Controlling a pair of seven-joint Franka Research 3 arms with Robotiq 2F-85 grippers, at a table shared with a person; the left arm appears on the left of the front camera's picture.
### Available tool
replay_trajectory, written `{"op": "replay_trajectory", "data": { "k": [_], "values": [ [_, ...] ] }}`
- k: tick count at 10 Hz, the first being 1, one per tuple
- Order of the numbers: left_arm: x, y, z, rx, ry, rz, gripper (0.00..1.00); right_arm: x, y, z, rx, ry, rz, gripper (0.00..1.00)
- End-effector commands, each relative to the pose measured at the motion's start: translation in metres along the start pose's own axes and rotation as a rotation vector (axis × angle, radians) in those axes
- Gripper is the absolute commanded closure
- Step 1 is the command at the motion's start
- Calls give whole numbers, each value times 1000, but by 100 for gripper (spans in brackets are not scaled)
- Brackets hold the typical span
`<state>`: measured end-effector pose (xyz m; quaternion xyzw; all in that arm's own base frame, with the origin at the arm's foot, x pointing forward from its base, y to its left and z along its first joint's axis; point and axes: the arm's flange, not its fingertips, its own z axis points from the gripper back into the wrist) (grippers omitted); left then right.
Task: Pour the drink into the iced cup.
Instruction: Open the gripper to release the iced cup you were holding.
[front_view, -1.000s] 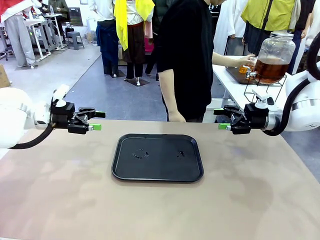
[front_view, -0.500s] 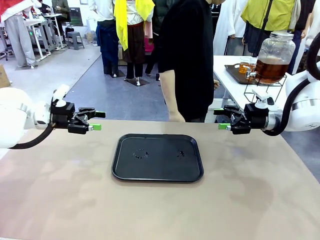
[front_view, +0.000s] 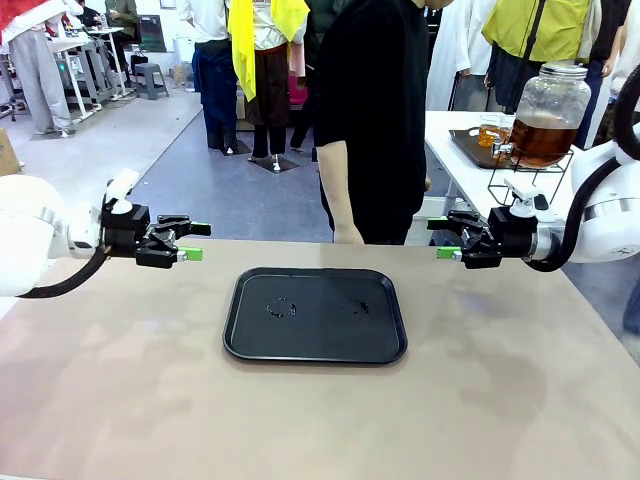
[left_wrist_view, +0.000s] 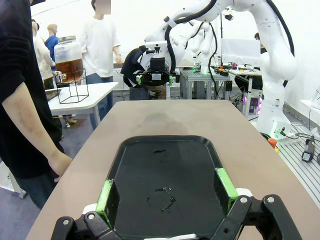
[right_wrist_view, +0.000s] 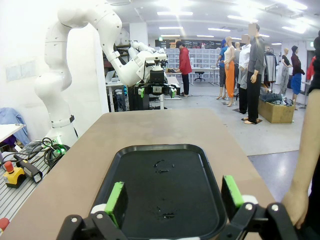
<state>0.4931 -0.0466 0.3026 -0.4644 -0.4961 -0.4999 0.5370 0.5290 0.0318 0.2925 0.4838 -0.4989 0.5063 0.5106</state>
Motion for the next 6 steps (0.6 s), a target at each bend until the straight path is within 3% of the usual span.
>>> {"op": "replay_trajectory", "data": {
  "k": [1,6],
  "values": [
    [2,1,-2,17,-4,1,0,4,-4,-2,2,8,-2,0],
    [2,1,-2,17,-4,1,0,4,-4,-2,2,8,-2,0]
  ]
}}
